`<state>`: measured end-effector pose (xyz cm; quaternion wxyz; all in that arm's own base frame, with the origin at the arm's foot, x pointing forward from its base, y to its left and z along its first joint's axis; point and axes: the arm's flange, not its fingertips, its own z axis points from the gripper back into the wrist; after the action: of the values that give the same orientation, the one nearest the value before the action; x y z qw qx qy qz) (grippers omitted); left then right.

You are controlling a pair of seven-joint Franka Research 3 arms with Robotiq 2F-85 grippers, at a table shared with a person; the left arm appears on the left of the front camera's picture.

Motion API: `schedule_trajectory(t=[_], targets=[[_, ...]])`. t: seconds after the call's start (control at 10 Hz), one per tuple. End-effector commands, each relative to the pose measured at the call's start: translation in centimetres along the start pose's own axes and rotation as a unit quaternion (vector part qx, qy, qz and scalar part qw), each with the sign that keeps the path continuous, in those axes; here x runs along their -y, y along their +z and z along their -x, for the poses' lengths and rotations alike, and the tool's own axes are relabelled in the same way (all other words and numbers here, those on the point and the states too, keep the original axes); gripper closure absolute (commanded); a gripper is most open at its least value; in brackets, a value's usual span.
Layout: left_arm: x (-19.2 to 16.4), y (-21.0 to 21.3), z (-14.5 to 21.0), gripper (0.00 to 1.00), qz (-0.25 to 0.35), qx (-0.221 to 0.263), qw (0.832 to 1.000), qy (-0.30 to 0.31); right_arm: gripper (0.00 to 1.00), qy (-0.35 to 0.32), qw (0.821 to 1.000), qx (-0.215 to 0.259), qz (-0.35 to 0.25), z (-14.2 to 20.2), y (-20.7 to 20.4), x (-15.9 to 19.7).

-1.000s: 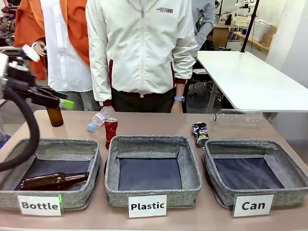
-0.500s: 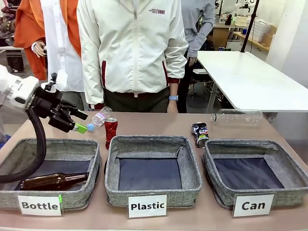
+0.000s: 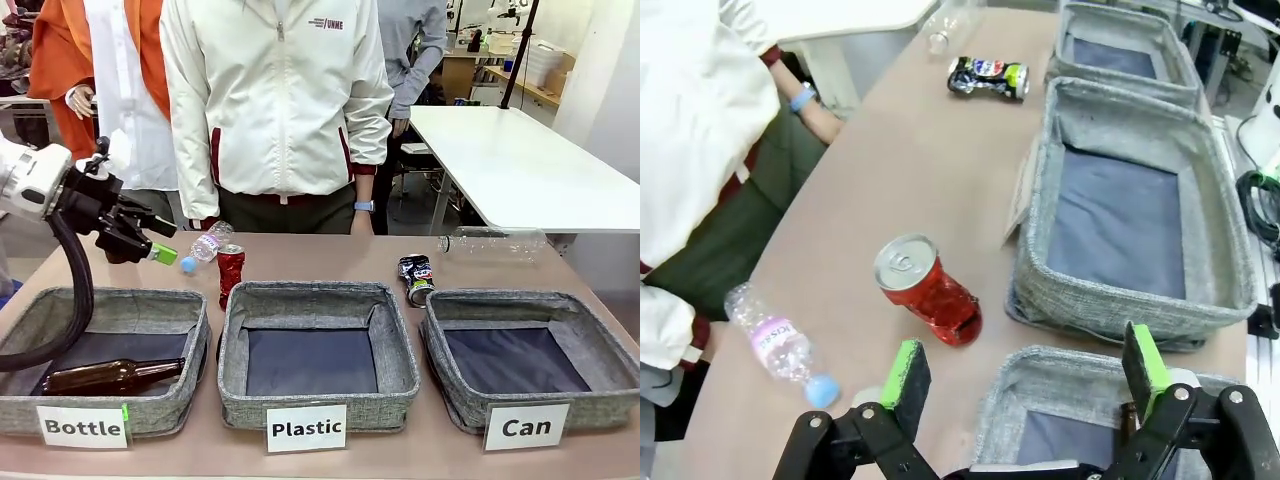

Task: Sort the can waste into the basket.
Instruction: Pick up the can waste from the table and place it in the right Fabric basket.

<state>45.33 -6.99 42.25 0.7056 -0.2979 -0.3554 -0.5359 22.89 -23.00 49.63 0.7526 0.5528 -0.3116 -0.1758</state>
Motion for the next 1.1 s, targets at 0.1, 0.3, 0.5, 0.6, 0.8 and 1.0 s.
schedule_trajectory(t=[0.1,0.3,0.5,0.6,0.8,1.0], targets=[[-4.4,-1.9,0.1,0.0,0.001,-0.001,1.0,-0.021,0.0,0.012,1.0,0.007,-0.014,-0.2,0.0,0.0],[-7.2,-3.1,0.6,0.0,0.023,-0.004,0.999,-0.023,0.0,0.012,1.0,0.007,-0.014,-0.2,0.0,0.0],[-10.0,-4.9,1.4,0.0,0.048,-0.01,0.998,-0.039,0.0,0.012,1.0,0.007,-0.014,-0.2,0.0,0.0],[-10.6,-4.9,2.1,0.0,0.066,-0.018,0.997,-0.038,0.0,0.012,1.0,0.007,-0.014,-0.2,0.0,0.0],[-4.0,4.2,2.7,0.0,0.101,0.054,0.992,-0.052,0.0,0.012,1.0,0.007,-0.014,-0.2,0.0,0.0],[1.3,12.4,4.2,0.0,-0.014,0.125,0.992,-0.023,0.0,0.012,1.0,0.007,-0.014,-0.2,0.0,0.0]])
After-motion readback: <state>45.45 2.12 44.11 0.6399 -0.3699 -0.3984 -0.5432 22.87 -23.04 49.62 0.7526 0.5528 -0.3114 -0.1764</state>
